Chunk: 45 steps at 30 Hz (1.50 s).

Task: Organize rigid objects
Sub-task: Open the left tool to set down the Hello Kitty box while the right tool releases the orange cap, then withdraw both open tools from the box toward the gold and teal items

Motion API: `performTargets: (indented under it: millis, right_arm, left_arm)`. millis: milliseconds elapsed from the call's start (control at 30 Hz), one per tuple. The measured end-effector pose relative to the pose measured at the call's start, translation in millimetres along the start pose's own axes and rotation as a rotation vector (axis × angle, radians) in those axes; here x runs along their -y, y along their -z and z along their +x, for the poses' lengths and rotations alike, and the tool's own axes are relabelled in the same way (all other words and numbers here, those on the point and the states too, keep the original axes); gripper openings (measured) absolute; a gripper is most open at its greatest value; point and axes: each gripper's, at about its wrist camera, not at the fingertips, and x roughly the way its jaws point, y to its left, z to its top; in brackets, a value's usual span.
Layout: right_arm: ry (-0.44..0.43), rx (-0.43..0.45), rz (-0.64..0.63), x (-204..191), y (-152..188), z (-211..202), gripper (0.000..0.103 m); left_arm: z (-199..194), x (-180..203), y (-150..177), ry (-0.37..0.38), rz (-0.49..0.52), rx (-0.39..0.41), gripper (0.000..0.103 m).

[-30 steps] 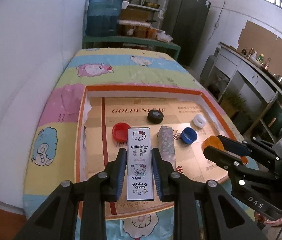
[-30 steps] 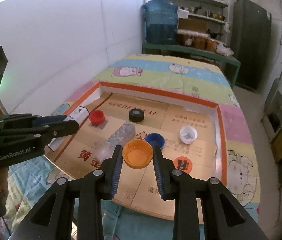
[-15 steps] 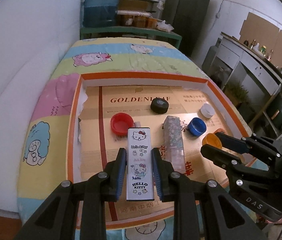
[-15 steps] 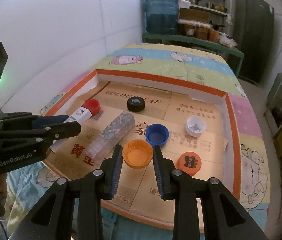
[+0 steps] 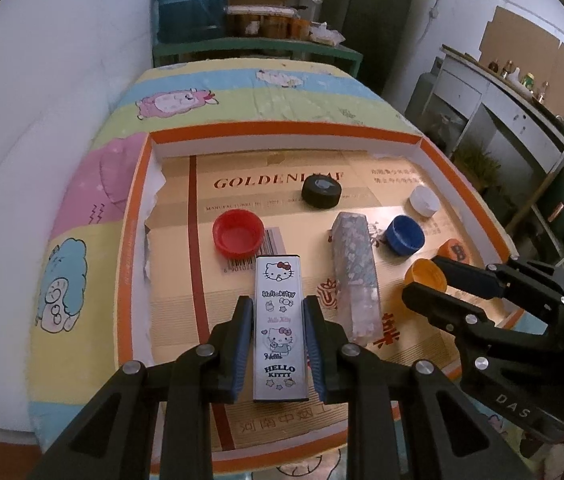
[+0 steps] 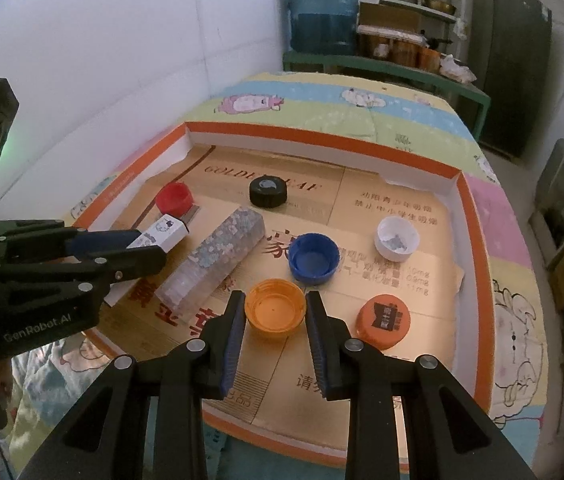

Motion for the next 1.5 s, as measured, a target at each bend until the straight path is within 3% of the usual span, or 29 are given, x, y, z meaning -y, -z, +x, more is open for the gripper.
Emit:
performTargets:
  millis: [467,667,833,1500]
  right_arm:
    - [0.006,-0.016,-0.006,-2,1,5,0.031]
    - [0.008,-0.015,-0.007,-2,2,5,0.031]
    - [0.017,-0.014,-0.01,-2,1,5,0.038]
    - [0.038,0.036,-0.005,-6,3,-26,0.039]
  left_arm:
    - [1,-1,0,0.001,0.008,0.003,0.027]
    - [-1,-2,0,-0.001,0.007,0.01,0.036]
    - [-6,-2,0,-0.006,0.005,0.029,0.036]
    - [-35,7,5,0.002,0.005,0.086,0.036]
